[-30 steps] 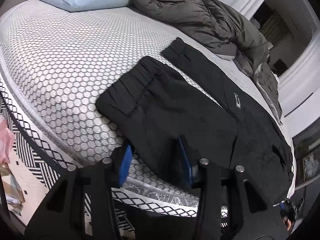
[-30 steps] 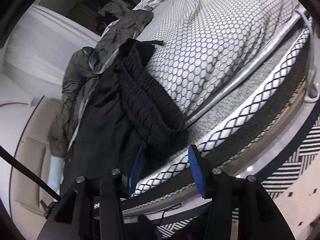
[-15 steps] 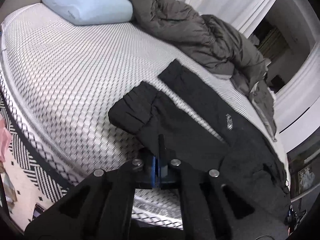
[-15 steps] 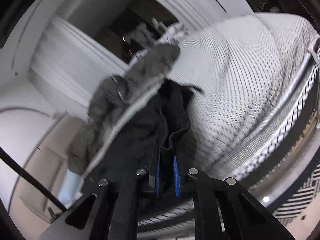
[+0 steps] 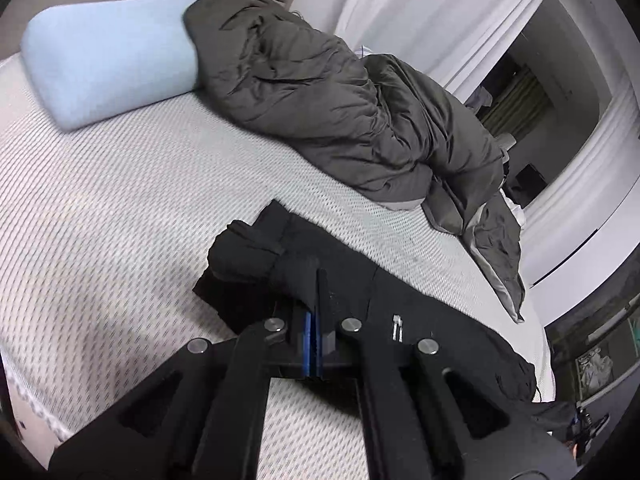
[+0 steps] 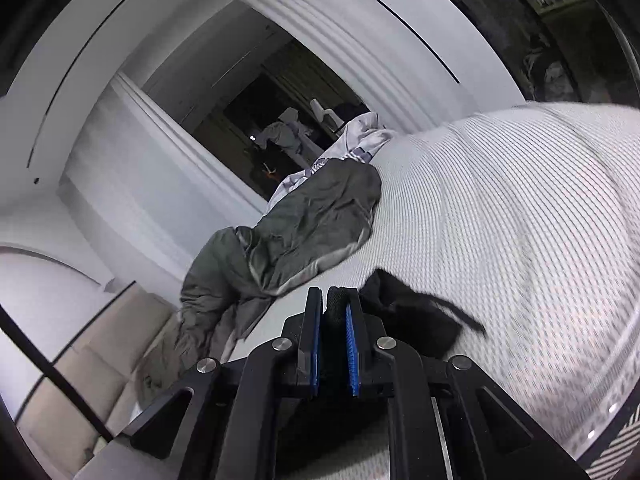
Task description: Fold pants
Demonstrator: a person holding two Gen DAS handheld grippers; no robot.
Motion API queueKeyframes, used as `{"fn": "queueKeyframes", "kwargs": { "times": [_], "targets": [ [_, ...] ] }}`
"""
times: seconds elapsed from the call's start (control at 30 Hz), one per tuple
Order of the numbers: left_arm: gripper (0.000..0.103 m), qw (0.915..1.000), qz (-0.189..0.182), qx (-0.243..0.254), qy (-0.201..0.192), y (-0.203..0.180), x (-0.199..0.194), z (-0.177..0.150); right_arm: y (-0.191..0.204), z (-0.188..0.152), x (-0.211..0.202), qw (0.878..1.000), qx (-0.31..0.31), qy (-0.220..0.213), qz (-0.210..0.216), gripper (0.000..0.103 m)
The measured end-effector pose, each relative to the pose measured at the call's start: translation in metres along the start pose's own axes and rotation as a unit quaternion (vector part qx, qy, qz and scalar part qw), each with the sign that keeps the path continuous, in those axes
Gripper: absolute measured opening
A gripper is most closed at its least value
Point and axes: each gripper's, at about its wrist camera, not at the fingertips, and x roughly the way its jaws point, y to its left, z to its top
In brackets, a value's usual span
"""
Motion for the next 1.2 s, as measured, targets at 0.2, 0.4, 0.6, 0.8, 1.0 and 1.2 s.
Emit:
{"fn": "queueKeyframes", "kwargs": {
  "times": [0.2, 0.4, 0.6, 0.8, 1.0, 1.2],
  "targets": [
    [0.0, 0.9995, 0.026, 0.012, 0.013, -0.043, 0.078, 0.05, 0.029, 0.043, 0.078, 0.998, -0.047, 0.016, -0.036, 0.01],
    [0.002, 0.9928, 0.099, 0.023, 0.063, -0.057, 0.189, 0.08, 0.044, 0.066, 0.211, 0.99, -0.076, 0.07, -0.093, 0.02],
    [0.082, 0.9919, 0.116, 0.002, 0.051, -0.04, 0.195, 0.075, 0.029, 0.057, 0.254, 0.978, -0.075, 0.108, -0.163, 0.066],
    [0.077, 0.9961, 0.058, 0.014, 0.065, -0.043, 0.155, 0.029, 0.03, 0.03, 0.195, 0.982, -0.1, 0.106, -0.121, 0.089],
    [0.045, 0.9898, 0.053, 0.01, 0.132, -0.054, 0.183, -0.03, 0.051, -0.023, 0.143, 0.978, -0.11, 0.161, -0.068, 0.09],
    [0.001, 0.994, 0.079, -0.014, 0.075, -0.058, 0.189, -0.029, 0.062, -0.071, 0.125, 0.974, -0.132, 0.179, -0.042, 0.09]
  ]
}}
